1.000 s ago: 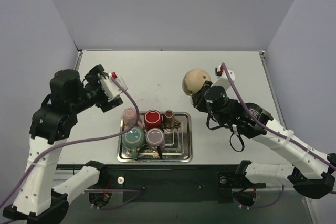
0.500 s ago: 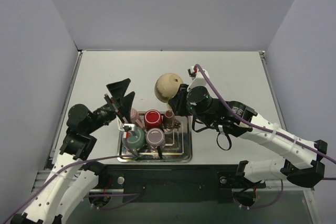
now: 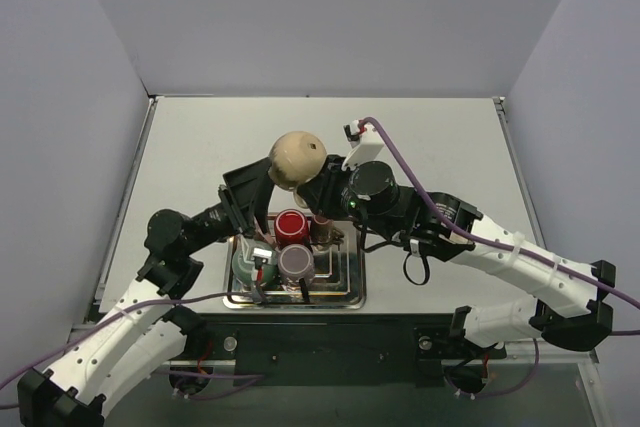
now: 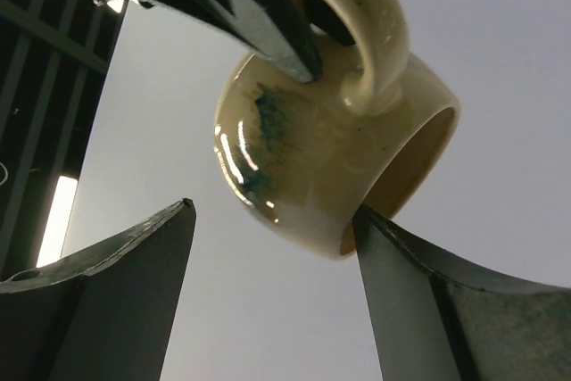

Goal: Turn the mug right side up

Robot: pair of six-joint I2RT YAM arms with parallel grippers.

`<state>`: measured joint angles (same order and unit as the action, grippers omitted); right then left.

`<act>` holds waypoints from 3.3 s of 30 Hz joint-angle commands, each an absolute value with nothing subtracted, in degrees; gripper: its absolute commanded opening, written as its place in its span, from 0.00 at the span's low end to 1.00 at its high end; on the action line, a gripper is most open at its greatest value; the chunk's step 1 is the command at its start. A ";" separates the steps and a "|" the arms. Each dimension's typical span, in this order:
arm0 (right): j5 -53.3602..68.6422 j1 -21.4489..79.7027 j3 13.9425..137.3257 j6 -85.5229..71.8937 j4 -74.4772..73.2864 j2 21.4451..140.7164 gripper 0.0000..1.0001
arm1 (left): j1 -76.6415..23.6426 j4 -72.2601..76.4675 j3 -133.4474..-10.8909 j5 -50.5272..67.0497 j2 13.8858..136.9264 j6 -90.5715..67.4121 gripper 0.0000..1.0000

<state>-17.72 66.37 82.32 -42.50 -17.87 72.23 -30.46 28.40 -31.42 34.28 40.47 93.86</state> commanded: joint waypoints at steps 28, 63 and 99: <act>-27.75 59.15 77.96 -40.27 -16.51 70.14 0.77 | -31.29 -6.56 -48.94 -0.97 48.76 93.54 0.00; 11.86 45.70 53.78 11.86 -5.71 83.83 0.62 | -1.41 -50.89 -103.18 -6.24 119.35 28.65 0.00; 11.08 44.74 56.69 -4.64 -10.11 83.51 0.00 | -3.68 -59.24 -98.80 28.73 91.68 38.94 0.63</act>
<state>11.22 44.97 54.00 2.74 -6.22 92.49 -1.85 -55.57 -101.89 15.84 100.92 34.98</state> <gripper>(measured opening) 0.078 0.624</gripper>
